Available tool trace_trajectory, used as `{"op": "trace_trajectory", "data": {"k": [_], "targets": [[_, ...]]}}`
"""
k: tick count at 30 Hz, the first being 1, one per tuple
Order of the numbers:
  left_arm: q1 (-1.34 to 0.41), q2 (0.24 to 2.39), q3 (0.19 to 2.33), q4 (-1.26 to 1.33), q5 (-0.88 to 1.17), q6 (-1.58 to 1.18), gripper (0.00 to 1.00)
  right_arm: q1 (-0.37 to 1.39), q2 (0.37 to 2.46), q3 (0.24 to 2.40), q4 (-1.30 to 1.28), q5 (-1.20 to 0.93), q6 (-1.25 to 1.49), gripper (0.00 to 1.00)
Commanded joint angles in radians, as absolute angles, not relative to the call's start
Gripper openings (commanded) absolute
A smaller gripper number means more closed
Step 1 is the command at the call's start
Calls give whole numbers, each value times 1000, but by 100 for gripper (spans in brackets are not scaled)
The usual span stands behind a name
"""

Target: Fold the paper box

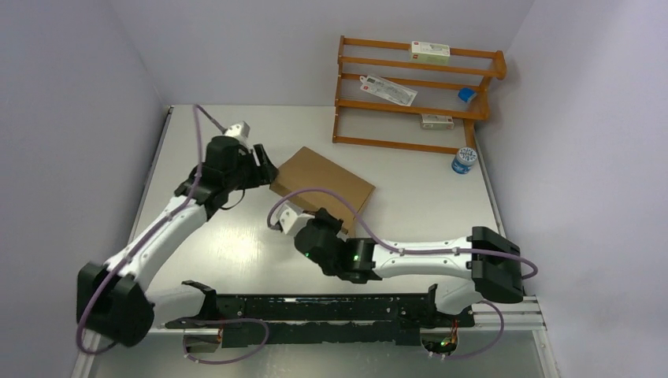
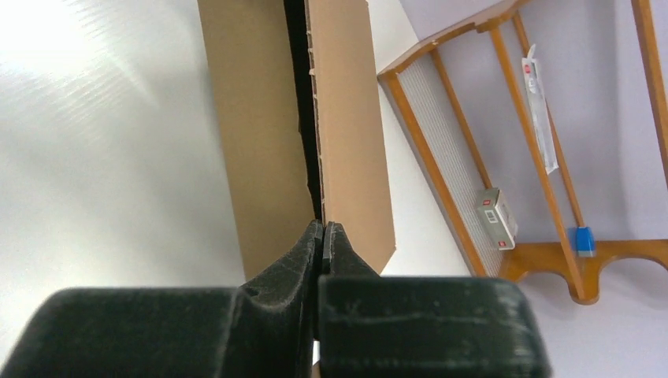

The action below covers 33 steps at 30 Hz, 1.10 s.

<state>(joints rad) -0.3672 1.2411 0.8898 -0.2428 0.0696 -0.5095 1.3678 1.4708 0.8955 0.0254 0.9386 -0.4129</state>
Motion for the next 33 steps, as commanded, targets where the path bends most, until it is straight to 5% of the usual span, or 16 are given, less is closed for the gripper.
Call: {"op": "trace_trajectory", "data": {"k": [1, 10, 22, 33], "targets": [[-359, 1058, 980, -377, -123, -465, 67, 1303, 1410, 952, -40, 852, -413, 0], [-359, 840, 1018, -563, -161, -424, 59, 1165, 1380, 1146, -318, 538, -329, 0], [-360, 679, 591, -393, 233, -625, 27, 917, 1416, 1307, -438, 171, -241, 0], [-467, 900, 383, 183, 161, -744, 34, 709, 1531, 1451, -540, -222, -191, 0]]}}
